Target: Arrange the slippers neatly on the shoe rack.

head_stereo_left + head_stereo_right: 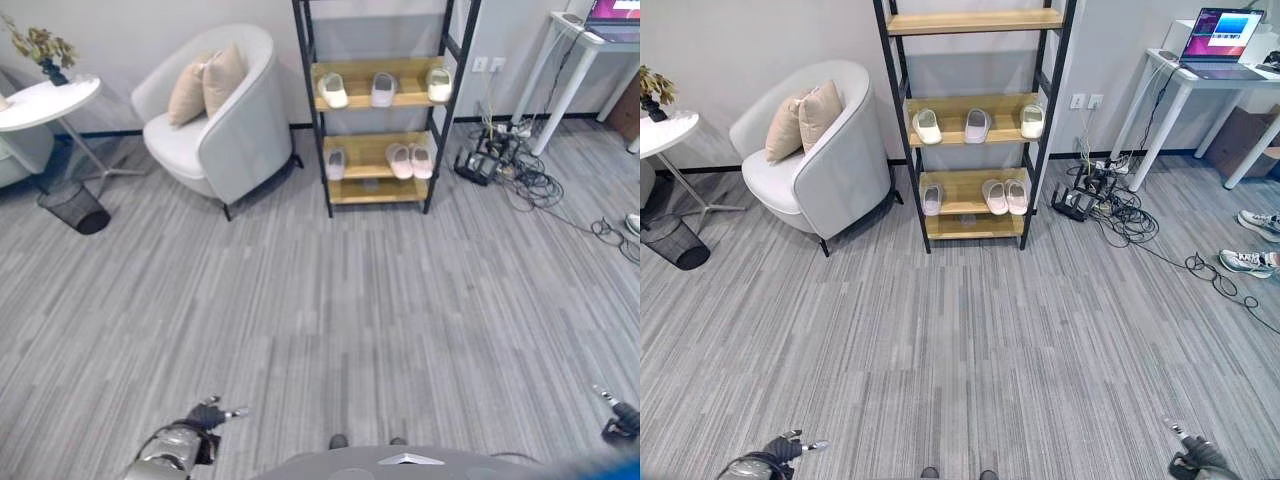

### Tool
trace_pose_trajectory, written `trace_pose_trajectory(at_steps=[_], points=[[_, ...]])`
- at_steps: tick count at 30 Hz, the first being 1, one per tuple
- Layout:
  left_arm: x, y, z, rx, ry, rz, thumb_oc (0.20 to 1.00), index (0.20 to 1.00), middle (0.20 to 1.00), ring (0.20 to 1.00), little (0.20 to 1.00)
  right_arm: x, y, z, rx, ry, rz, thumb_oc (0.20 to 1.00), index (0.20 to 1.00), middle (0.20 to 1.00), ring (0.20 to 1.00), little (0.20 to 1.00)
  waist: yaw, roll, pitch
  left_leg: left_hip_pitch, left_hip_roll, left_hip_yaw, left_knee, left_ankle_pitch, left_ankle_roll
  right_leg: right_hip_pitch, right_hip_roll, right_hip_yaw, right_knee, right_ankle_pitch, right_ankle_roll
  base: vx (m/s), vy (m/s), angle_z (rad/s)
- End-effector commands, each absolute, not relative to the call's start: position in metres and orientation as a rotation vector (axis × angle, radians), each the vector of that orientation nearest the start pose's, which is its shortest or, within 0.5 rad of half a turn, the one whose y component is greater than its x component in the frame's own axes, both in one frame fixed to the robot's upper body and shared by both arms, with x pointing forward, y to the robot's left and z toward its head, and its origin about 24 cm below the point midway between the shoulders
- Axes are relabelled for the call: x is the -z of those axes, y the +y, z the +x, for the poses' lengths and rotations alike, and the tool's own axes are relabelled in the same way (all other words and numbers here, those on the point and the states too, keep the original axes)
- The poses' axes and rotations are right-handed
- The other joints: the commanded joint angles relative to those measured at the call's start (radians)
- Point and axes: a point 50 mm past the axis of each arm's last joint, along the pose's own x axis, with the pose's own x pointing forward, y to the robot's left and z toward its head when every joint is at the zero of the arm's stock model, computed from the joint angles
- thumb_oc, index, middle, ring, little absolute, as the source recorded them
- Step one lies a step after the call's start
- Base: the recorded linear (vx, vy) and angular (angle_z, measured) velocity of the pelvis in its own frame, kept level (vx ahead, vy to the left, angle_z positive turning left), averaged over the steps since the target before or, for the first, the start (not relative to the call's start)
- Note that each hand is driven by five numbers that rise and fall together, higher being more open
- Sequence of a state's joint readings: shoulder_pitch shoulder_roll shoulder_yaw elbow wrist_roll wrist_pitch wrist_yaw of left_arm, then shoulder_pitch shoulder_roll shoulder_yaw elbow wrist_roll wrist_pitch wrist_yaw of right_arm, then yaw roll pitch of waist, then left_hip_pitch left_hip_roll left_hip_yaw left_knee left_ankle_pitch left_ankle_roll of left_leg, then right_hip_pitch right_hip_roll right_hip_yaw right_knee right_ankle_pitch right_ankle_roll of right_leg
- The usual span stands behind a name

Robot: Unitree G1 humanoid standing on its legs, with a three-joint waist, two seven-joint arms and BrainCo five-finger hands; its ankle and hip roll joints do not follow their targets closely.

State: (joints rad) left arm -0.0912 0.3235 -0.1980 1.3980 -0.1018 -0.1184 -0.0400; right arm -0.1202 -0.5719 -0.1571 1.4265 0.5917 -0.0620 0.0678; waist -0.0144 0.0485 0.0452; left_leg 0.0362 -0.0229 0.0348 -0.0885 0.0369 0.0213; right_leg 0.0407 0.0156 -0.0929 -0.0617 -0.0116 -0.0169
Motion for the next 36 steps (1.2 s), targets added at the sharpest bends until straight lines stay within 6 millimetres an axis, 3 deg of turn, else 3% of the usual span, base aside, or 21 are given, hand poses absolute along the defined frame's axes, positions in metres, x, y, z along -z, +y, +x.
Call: trace_pose_trajectory(at_steps=[1, 2, 4, 6, 8, 10, 13, 14, 16, 17, 18, 21, 22, 24, 25, 26, 27, 28, 30, 33, 36], points=[[0.152, 0.269, 0.095, -0.061, 1.249, 0.375, 1.000, 1.000, 1.000, 1.000, 1.000, 0.098, -0.371, 0.108, 0.709, 0.948, 0.046, 1.000, 1.000, 1.000, 1.000, 1.000, -0.003, -0.035, -0.002, -0.004, 0.066, 0.016, 0.001, -0.025, -0.071, 0.006, -0.087, 0.031, -0.013, 0.011, 0.123, 0.02, -0.089, -0.15], [0.156, 0.257, 0.095, -0.002, 1.255, 0.387, 1.000, 1.000, 1.000, 1.000, 1.000, 0.106, -0.355, 0.115, 0.605, 0.977, 0.002, 1.000, 1.000, 1.000, 1.000, 1.000, -0.008, -0.036, 0.006, -0.006, 0.075, 0.020, 0.001, -0.022, -0.077, 0.001, -0.082, 0.041, -0.010, 0.007, 0.117, 0.03, -0.131, -0.18], [0.158, 0.242, 0.102, 0.034, 1.234, 0.353, 1.000, 1.000, 1.000, 1.000, 1.000, 0.126, -0.325, 0.108, 0.516, 1.077, -0.018, 1.000, 1.000, 1.000, 1.000, 1.000, -0.007, -0.036, 0.013, -0.004, 0.084, 0.018, 0.001, -0.020, -0.079, -0.001, -0.074, 0.046, -0.003, -0.002, 0.109, 0.06, -0.178, -0.13], [0.159, 0.224, 0.115, 0.091, 1.180, 0.355, 1.000, 1.000, 1.000, 1.000, 1.000, 0.148, -0.277, 0.100, 0.293, 1.176, -0.080, 1.000, 1.000, 1.000, 1.000, 1.000, -0.012, -0.042, 0.037, -0.008, 0.098, 0.016, 0.044, -0.028, -0.084, -0.013, -0.064, 0.060, 0.032, -0.023, 0.092, 0.04, -0.227, -0.12], [0.157, 0.213, 0.129, 0.159, 1.127, 0.414, 1.000, 1.000, 1.000, 1.000, 1.000, 0.156, -0.259, 0.092, 0.227, 1.214, -0.067, 1.000, 1.000, 1.000, 1.000, 1.000, -0.016, -0.054, 0.077, -0.077, 0.100, 0.021, 0.219, -0.063, -0.096, -0.021, -0.065, 0.070, 0.078, -0.051, 0.073, -0.02, -0.184, -0.07], [0.154, 0.203, 0.141, 0.216, 1.072, 0.468, 1.000, 1.000, 1.000, 1.000, 1.000, 0.160, -0.248, 0.089, 0.174, 1.232, -0.071, 1.000, 1.000, 1.000, 1.000, 1.000, -0.008, -0.068, 0.111, -0.152, 0.087, 0.009, 0.370, -0.034, -0.103, -0.016, -0.072, 0.071, 0.112, -0.067, 0.056, 0.04, -0.103, 0.04], [0.153, 0.194, 0.146, 0.259, 1.037, 0.496, 1.000, 1.000, 1.000, 1.000, 1.000, 0.162, -0.231, 0.094, -0.005, 1.248, -0.205, 1.000, 1.000, 1.000, 1.000, 1.000, 0.021, -0.074, 0.131, -0.249, 0.048, -0.035, 0.338, -0.030, -0.085, -0.010, -0.077, 0.070, 0.129, -0.095, 0.060, 0.12, 0.011, -0.01], [0.153, 0.194, 0.146, 0.258, 1.038, 0.496, 1.000, 1.000, 1.000, 1.000, 1.000, 0.162, -0.231, 0.094, -0.006, 1.249, -0.205, 1.000, 1.000, 1.000, 1.000, 1.000, 0.020, -0.075, 0.132, -0.246, 0.047, -0.035, 0.337, -0.030, -0.085, -0.008, -0.079, 0.069, 0.129, -0.097, 0.060, 0.24, 0.092, -0.06], [0.155, 0.200, 0.138, 0.237, 1.068, 0.501, 1.000, 1.000, 1.000, 1.000, 1.000, 0.162, -0.227, 0.099, -0.121, 1.236, -0.325, 1.000, 1.000, 1.000, 1.000, 1.000, 0.043, -0.074, 0.130, -0.288, 0.052, -0.061, 0.254, 0.027, -0.087, 0.017, -0.078, 0.066, 0.113, -0.106, 0.066, 0.30, 0.131, 0.13], [0.160, 0.212, 0.120, 0.186, 1.158, 0.488, 1.000, 1.000, 1.000, 1.000, 1.000, 0.157, -0.227, 0.116, -0.209, 1.193, -0.439, 1.000, 1.000, 1.000, 1.000, 1.000, 0.081, -0.072, 0.120, -0.285, 0.062, -0.108, 0.123, 0.058, -0.085, 0.063, -0.070, 0.089, 0.094, -0.128, 0.074, 0.50, 0.304, 0.09], [0.165, 0.227, 0.092, 0.135, 1.270, 0.490, 1.000, 1.000, 1.000, 1.000, 1.000, 0.155, -0.229, 0.124, -0.161, 1.180, -0.395, 1.000, 1.000, 1.000, 1.000, 1.000, 0.090, -0.081, 0.090, -0.282, 0.036, -0.122, 0.143, 0.051, -0.072, 0.086, -0.090, 0.092, 0.100, -0.135, 0.093, 0.58, 0.381, -0.07], [0.165, 0.243, 0.069, 0.078, 1.350, 0.497, 1.000, 1.000, 1.000, 1.000, 1.000, 0.156, -0.224, 0.120, -0.073, 1.168, -0.246, 1.000, 1.000, 1.000, 1.000, 1.000, 0.090, -0.107, 0.057, -0.241, -0.001, -0.091, 0.179, -0.011, -0.030, 0.062, -0.138, 0.124, 0.213, -0.101, 0.131, 0.39, 0.300, -0.59], [0.165, 0.244, 0.068, 0.078, 1.350, 0.497, 1.000, 1.000, 1.000, 1.000, 1.000, 0.156, -0.224, 0.120, -0.073, 1.168, -0.246, 1.000, 1.000, 1.000, 1.000, 1.000, 0.091, -0.108, 0.057, -0.241, -0.001, -0.090, 0.179, -0.012, -0.029, 0.061, -0.139, 0.125, 0.215, -0.101, 0.131, 0.30, 0.243, -0.39], [0.163, 0.248, 0.075, 0.030, 1.325, 0.465, 1.000, 1.000, 1.000, 1.000, 1.000, 0.155, -0.216, 0.129, -0.116, 1.135, -0.265, 1.000, 1.000, 1.000, 1.000, 1.000, 0.092, -0.118, 0.058, -0.213, -0.023, -0.079, 0.190, -0.042, -0.003, 0.017, -0.159, 0.135, 0.341, -0.013, 0.153, 0.20, 0.162, -0.25], [0.163, 0.248, 0.075, 0.030, 1.325, 0.465, 1.000, 1.000, 1.000, 1.000, 1.000, 0.155, -0.216, 0.129, -0.116, 1.135, -0.265, 1.000, 1.000, 1.000, 1.000, 1.000, 0.092, -0.118, 0.058, -0.213, -0.023, -0.079, 0.190, -0.042, -0.003, 0.017, -0.159, 0.135, 0.341, -0.013, 0.153, 0.32, 0.276, -0.13], [0.159, 0.252, 0.089, 0.008, 1.274, 0.462, 1.000, 1.000, 1.000, 1.000, 1.000, 0.150, -0.209, 0.144, -0.175, 1.088, -0.330, 1.000, 1.000, 1.000, 1.000, 1.000, 0.082, -0.107, 0.080, -0.159, -0.035, -0.076, 0.194, -0.073, 0.031, -0.068, -0.172, 0.123, 0.545, 0.127, 0.155, 0.32, 0.267, 0.05], [0.158, 0.252, 0.094, 0.007, 1.258, 0.473, 1.000, 1.000, 1.000, 1.000, 1.000, 0.149, -0.208, 0.148, -0.172, 1.071, -0.326, 1.000, 1.000, 1.000, 1.000, 1.000, 0.076, -0.098, 0.086, -0.132, -0.030, -0.072, 0.187, -0.085, 0.039, -0.104, -0.181, 0.100, 0.603, 0.146, 0.152, 0.55, 0.354, 0.09], [0.156, 0.252, 0.103, 0.003, 1.226, 0.489, 1.000, 1.000, 1.000, 1.000, 1.000, 0.148, -0.206, 0.149, -0.165, 1.056, -0.317, 1.000, 1.000, 1.000, 1.000, 1.000, 0.061, -0.086, 0.088, -0.081, -0.025, -0.072, 0.164, -0.103, 0.046, -0.166, -0.180, 0.062, 0.604, 0.120, 0.135, 0.46, 0.165, 0.21], [0.154, 0.249, 0.113, 0.008, 1.192, 0.491, 1.000, 1.000, 1.000, 1.000, 1.000, 0.151, -0.204, 0.144, -0.173, 1.071, -0.333, 1.000, 1.000, 1.000, 1.000, 1.000, 0.041, -0.083, 0.097, -0.032, -0.026, -0.088, 0.145, -0.123, 0.044, -0.214, -0.145, 0.037, 0.530, 0.053, 0.121, 0.38, 0.044, -0.03], [0.153, 0.244, 0.121, 0.025, 1.156, 0.493, 1.000, 1.000, 1.000, 1.000, 1.000, 0.153, -0.204, 0.139, -0.183, 1.087, -0.350, 1.000, 1.000, 1.000, 1.000, 1.000, 0.022, -0.085, 0.111, 0.007, -0.028, -0.099, 0.136, -0.148, 0.037, -0.235, -0.121, 0.033, 0.429, 0.021, 0.126, 0.26, -0.046, 0.00], [0.152, 0.232, 0.132, 0.037, 1.107, 0.475, 1.000, 1.000, 1.000, 1.000, 1.000, 0.157, -0.214, 0.123, -0.158, 1.138, -0.363, 1.000, 1.000, 1.000, 1.000, 1.000, -0.015, -0.088, 0.119, 0.093, -0.023, -0.119, 0.113, -0.198, 0.009, -0.290, -0.116, 0.009, 0.178, 0.080, 0.153, 0.48, -0.181, 0.31]])
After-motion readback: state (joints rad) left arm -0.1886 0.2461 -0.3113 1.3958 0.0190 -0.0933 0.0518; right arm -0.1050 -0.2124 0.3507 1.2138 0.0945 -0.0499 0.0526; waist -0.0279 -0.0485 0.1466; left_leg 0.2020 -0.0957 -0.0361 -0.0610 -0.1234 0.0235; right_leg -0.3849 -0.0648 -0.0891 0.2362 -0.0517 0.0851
